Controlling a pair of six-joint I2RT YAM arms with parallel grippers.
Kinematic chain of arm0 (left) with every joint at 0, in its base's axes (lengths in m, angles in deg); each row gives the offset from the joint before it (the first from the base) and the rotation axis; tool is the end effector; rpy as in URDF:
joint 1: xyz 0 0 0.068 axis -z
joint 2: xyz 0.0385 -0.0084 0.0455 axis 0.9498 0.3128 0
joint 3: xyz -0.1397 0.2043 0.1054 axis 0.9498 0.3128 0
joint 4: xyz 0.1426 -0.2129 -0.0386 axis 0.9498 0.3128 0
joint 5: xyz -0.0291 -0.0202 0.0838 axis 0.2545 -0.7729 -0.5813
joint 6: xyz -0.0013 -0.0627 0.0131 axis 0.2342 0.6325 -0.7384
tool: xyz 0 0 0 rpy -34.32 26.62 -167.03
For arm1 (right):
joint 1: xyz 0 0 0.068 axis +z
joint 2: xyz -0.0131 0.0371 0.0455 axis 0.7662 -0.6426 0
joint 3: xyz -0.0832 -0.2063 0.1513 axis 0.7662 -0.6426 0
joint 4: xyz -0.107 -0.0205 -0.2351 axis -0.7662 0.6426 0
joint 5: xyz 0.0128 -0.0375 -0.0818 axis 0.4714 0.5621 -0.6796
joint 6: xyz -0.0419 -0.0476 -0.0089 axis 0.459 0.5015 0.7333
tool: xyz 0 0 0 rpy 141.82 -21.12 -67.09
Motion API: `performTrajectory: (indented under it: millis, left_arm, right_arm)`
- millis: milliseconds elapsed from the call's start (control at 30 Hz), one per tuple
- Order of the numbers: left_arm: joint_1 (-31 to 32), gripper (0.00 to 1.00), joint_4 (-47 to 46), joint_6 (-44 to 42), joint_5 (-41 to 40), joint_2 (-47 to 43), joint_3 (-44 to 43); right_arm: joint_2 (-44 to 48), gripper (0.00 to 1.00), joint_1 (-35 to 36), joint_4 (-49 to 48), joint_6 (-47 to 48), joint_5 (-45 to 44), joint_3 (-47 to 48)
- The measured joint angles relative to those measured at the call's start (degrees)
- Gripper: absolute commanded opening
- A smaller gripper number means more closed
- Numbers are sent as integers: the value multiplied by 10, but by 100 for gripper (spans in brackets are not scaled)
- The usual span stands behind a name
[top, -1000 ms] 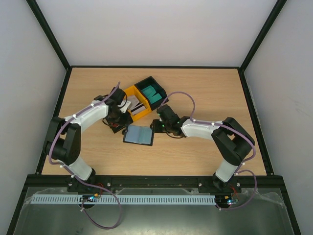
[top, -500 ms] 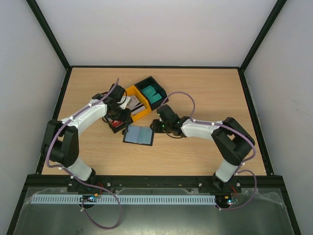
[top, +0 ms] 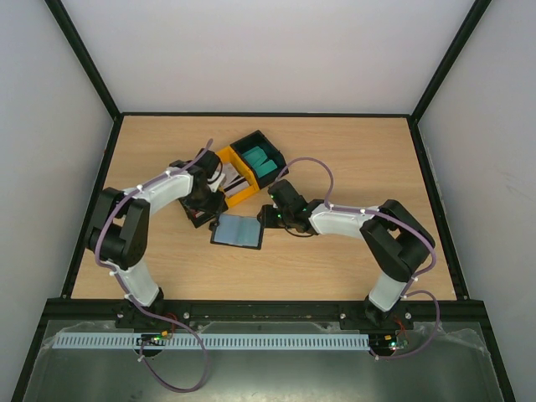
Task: Put the credit cards into the card holder
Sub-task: Pick up the credit card from the storage box.
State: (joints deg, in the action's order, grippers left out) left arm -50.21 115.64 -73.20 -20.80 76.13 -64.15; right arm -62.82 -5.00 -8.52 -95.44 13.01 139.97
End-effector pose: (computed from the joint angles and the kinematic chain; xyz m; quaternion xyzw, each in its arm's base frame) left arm 0.3099 -0.1262 0.1623 0.1422 0.9783 -0.0684 0.1340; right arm 0.2395 0.2575 0.1468 -0.0930 0.9197 0.3315 0.1888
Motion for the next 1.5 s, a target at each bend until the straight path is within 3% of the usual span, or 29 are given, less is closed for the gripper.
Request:
performTrajectory:
  millis: [667, 833, 1033, 1300, 1500]
  left_arm:
    - [6, 9, -2, -5, -12, -26, 1]
    - [5, 3, -3, -3, -21, -27, 1]
    - [7, 3, 16, 8, -24, -55, 1]
    - [7, 3, 32, 28, -31, -157, -3]
    - [7, 3, -16, 83, 50, -257, -1]
  right_arm:
    - [0, 41, 0, 0, -2, 0, 0]
    - [0, 41, 0, 0, -2, 0, 0]
    - [7, 49, 0, 0, -4, 1, -2]
    - [75, 57, 0, -16, -4, 13, -8]
    - [147, 66, 0, -112, -24, 89, -43]
